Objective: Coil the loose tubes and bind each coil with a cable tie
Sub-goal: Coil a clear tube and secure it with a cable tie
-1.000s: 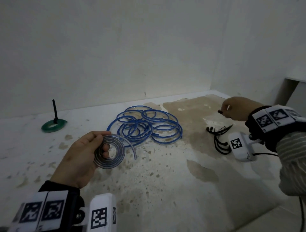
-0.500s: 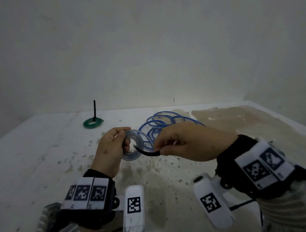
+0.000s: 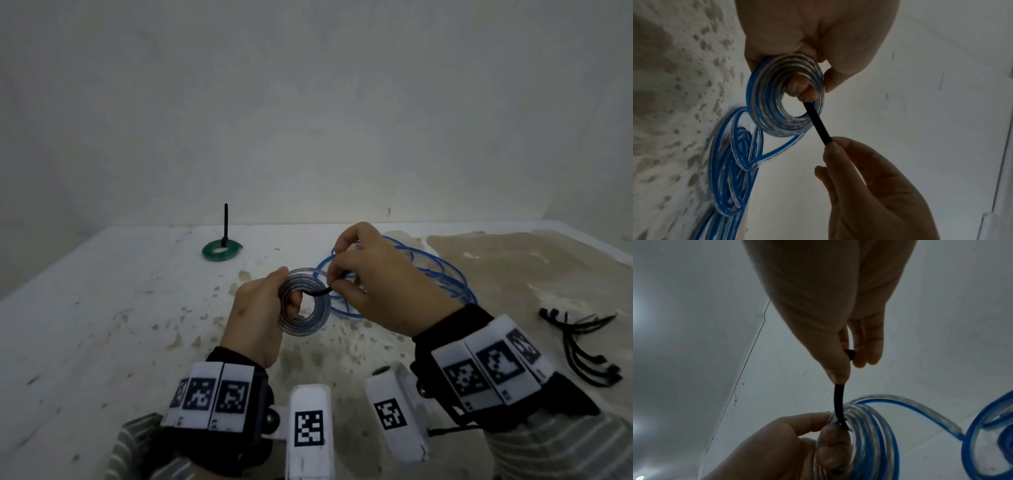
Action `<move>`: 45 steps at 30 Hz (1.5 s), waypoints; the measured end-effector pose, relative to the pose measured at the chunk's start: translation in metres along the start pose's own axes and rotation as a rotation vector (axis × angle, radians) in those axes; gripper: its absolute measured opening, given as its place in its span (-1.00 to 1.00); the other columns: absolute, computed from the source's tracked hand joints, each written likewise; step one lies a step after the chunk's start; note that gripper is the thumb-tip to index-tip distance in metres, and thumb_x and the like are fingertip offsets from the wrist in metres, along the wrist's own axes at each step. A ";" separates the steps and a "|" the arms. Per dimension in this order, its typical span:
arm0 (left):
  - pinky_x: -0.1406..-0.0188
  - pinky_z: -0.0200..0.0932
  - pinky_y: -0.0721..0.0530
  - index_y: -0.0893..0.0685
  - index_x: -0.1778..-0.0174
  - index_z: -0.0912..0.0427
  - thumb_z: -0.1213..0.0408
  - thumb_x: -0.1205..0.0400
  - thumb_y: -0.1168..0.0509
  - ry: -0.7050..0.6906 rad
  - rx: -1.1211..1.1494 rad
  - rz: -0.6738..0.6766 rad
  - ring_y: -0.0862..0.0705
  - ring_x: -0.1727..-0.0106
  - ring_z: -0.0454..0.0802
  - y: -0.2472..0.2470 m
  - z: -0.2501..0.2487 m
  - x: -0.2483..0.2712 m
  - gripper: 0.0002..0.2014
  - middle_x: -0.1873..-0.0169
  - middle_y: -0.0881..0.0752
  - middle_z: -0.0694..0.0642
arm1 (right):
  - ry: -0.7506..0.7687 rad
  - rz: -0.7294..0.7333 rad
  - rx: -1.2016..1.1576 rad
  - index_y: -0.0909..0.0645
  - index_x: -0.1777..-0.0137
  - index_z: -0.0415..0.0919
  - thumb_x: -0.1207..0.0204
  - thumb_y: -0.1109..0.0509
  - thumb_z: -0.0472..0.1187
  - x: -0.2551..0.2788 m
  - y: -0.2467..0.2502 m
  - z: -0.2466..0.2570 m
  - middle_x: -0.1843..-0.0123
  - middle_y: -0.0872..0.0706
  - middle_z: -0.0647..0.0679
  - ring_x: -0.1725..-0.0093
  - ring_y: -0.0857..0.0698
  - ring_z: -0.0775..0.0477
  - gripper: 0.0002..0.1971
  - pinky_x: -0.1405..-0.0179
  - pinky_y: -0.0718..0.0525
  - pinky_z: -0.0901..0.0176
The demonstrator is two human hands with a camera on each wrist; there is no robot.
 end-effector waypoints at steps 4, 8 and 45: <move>0.66 -0.35 -0.40 -0.69 0.18 0.27 0.37 -0.66 -0.15 0.028 0.056 0.052 -0.44 0.64 -0.14 0.000 -0.003 -0.002 -0.78 0.64 -0.52 0.07 | -0.006 -0.057 -0.115 -0.73 0.09 -0.21 -0.50 -0.37 -0.32 -0.003 0.002 0.002 -0.08 -0.61 -0.01 0.14 -0.60 0.08 -0.89 0.07 -0.54 0.36; 0.61 -0.33 -0.40 -0.68 0.00 0.18 0.43 -0.68 -0.06 -0.069 -0.099 0.100 -0.45 0.58 -0.14 -0.005 -0.009 0.002 -0.73 0.50 -0.55 0.11 | -0.096 -0.148 -0.382 -0.73 0.26 -0.10 -0.40 -0.43 -0.37 -0.003 0.007 -0.009 0.14 -0.80 -0.10 0.21 -0.76 0.01 -0.85 0.08 -0.75 0.06; 0.58 -0.40 -0.36 -0.71 0.25 0.13 0.32 -0.63 -0.24 -0.231 -0.149 0.085 -0.41 0.56 -0.23 -0.006 -0.024 0.005 -0.81 0.47 -0.65 -0.02 | -0.046 -0.423 -0.867 -0.73 0.17 -0.21 -0.36 -0.49 -0.46 -0.006 0.000 -0.016 0.27 -0.76 -0.01 0.26 -0.73 0.10 -0.85 0.15 -0.74 0.30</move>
Point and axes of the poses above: each hand's wrist, its own x-axis away from the middle knuckle, its own y-axis out of the back of the hand, z = x × y, the point moved 8 cm from there along -x, towards the middle knuckle
